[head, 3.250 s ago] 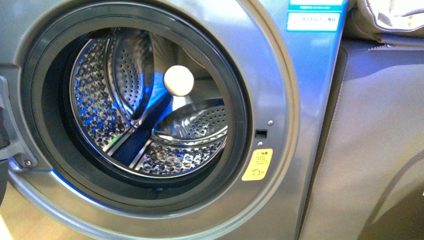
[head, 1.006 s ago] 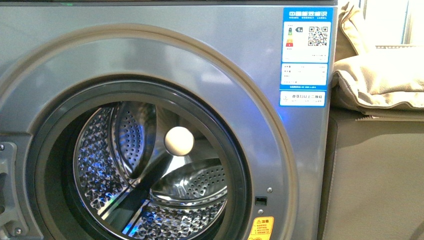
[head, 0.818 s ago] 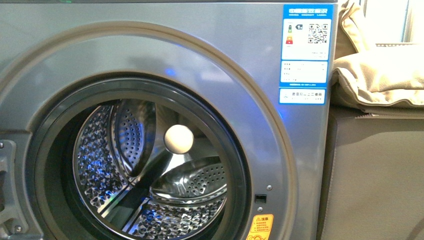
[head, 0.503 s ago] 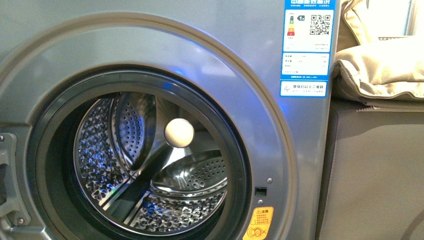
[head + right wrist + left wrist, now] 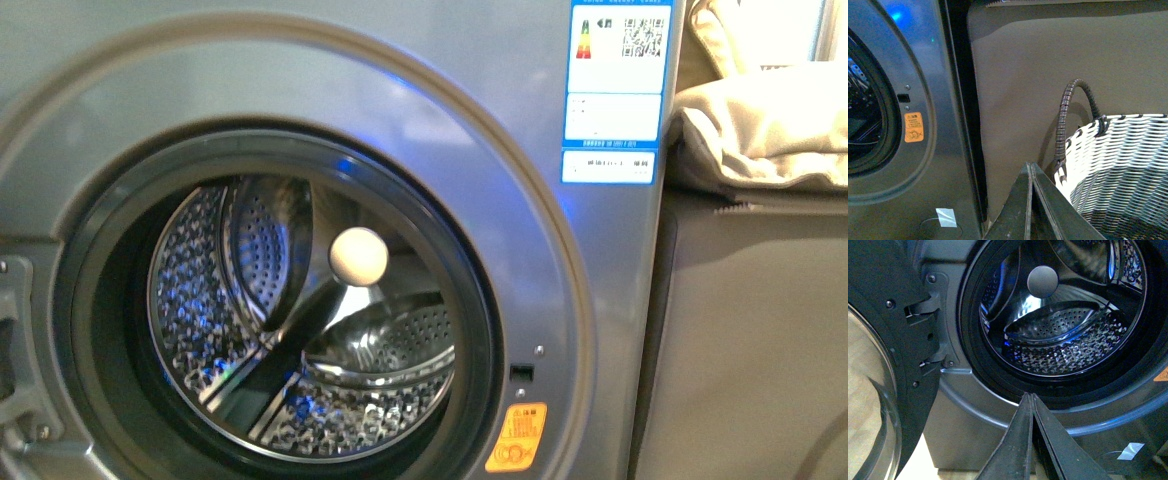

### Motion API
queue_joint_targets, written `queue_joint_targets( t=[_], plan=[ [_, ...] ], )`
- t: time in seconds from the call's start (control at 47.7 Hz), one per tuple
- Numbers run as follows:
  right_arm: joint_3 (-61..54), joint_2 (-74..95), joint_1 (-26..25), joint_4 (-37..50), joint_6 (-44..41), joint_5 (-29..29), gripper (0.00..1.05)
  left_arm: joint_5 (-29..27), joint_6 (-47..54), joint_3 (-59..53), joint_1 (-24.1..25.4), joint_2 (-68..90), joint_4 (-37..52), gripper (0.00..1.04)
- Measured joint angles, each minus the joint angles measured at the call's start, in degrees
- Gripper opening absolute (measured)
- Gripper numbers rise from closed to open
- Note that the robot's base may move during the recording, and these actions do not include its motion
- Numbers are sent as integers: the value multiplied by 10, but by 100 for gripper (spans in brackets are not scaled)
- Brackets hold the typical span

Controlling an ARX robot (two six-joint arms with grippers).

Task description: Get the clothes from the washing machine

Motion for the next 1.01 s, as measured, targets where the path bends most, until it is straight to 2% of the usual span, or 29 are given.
queue_joint_targets(
  t=[0.398,0.524,0.881,0.943,1.006],
  plan=[
    [0,0,0,0,0,0,2,0,0,-30,0,-56,-22,4],
    [0,0,0,0,0,0,2,0,0,-30,0,-135,-117,4],
    [0,0,0,0,0,0,2,0,0,-30,0,-156,-123,4],
    [0,0,0,0,0,0,14,0,0,-30,0,-156,-123,15],
    [0,0,0,0,0,0,30,0,0,-30,0,-156,-123,31]
  ],
)
